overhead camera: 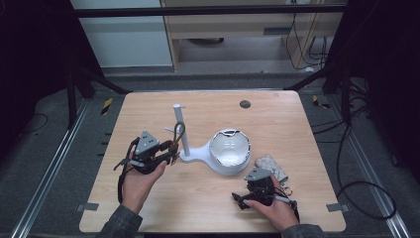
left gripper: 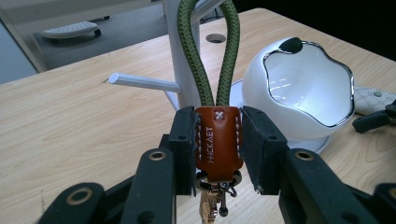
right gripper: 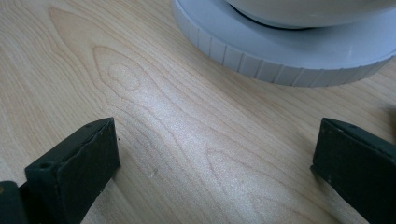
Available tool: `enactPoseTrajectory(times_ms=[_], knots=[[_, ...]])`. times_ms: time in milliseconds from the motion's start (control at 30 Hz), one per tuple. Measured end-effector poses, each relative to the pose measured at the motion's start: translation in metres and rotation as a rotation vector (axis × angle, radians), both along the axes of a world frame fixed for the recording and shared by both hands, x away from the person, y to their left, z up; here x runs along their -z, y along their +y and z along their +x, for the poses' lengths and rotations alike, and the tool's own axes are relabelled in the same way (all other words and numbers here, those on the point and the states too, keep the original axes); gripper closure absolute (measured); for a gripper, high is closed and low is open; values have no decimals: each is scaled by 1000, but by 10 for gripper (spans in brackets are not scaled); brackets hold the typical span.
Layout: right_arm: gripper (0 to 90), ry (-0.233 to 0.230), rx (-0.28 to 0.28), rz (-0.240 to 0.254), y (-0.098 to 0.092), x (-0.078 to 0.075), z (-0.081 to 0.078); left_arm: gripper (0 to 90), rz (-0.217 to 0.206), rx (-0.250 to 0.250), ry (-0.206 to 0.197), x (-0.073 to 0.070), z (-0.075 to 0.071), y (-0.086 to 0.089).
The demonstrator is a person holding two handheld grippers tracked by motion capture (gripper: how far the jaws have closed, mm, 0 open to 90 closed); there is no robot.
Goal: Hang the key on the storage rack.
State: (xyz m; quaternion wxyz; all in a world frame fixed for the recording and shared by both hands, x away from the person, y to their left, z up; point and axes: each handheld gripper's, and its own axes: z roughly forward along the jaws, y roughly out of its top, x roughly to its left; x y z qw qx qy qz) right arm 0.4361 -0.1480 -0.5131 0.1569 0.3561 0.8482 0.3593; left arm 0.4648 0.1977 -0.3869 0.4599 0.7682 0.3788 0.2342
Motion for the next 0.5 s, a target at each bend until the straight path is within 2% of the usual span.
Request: enactPoseTrajectory(times_ms=[500], knots=[[4, 0, 0, -1, 0, 0, 0, 660, 4, -5, 29, 3, 7, -3]])
